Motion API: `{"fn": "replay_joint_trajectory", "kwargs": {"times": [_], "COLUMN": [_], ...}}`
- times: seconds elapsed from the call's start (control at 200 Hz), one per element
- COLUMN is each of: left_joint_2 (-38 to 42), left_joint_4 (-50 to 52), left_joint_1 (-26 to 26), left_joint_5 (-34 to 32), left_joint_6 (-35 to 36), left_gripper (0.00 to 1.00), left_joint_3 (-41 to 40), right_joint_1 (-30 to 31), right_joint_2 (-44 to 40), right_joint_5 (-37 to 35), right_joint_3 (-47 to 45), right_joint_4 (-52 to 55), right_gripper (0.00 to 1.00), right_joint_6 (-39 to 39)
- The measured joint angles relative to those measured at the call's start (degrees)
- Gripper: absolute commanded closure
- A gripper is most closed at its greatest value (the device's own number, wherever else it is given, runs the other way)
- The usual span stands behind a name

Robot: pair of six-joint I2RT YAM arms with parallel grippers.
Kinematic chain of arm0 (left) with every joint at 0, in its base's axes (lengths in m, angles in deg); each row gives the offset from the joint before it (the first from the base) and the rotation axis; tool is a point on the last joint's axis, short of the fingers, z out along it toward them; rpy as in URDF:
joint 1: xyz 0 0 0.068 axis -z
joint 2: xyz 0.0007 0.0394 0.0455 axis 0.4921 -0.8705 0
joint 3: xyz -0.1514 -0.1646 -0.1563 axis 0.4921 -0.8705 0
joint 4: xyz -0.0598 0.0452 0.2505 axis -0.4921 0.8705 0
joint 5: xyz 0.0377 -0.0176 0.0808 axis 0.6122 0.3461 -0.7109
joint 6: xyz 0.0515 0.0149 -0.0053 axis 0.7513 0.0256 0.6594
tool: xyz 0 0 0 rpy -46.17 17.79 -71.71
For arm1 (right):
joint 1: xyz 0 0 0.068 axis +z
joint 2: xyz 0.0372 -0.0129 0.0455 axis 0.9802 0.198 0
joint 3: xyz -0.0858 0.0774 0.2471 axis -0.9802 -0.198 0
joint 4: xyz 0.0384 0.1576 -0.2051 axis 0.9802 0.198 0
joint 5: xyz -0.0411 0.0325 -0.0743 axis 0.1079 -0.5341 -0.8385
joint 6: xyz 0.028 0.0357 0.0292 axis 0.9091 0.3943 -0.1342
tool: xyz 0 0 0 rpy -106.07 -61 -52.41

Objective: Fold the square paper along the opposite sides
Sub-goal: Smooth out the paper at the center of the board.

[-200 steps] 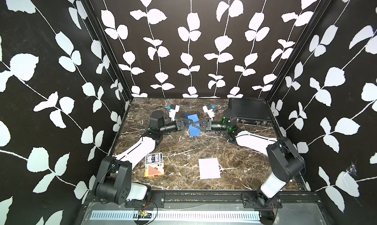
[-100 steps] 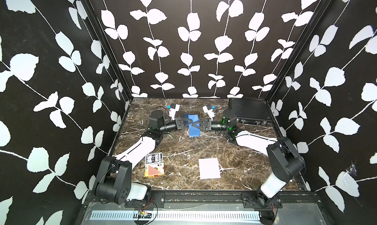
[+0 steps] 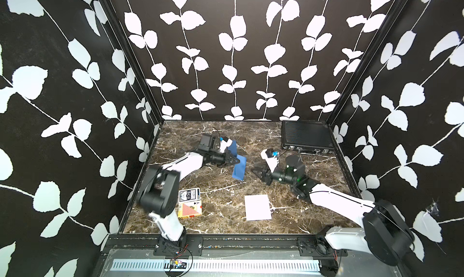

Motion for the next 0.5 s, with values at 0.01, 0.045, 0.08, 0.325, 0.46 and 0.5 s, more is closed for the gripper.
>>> {"fn": "replay_joint_trajectory", "kwargs": {"times": [0.01,0.045,0.08,0.325,0.46,0.5], "left_joint_2": [-0.7,-3.1,-5.0,-14.3,-17.0,-17.6], "left_joint_4": [0.5,1.6,2.3,3.5,4.8,5.4], "left_joint_1": [0.2,0.9,1.4,3.1,3.1,3.1], "left_joint_5": [0.0,-0.3,-0.4,-0.6,-1.4,-1.7], "left_joint_6": [0.3,1.2,1.9,6.6,9.8,10.7], "left_gripper": [1.00,1.00,1.00,1.00,1.00,1.00], "left_joint_3": [0.4,1.5,2.5,8.6,9.9,10.1], "right_joint_1": [0.1,0.3,0.3,0.7,0.7,0.8], "right_joint_2": [0.5,2.6,5.0,17.1,22.0,23.4], "right_joint_5": [-0.2,-1.7,-2.9,-6.1,-6.0,-5.9], "right_joint_3": [-0.3,-1.3,-2.0,-2.5,-1.4,-1.0], "right_joint_4": [-0.4,-1.5,-3.0,-10.0,-12.4,-13.0], "right_gripper": [0.84,0.85,0.86,0.88,0.90,0.90], "right_joint_6": [-0.5,-2.2,-3.5,-7.4,-8.2,-8.3]}}
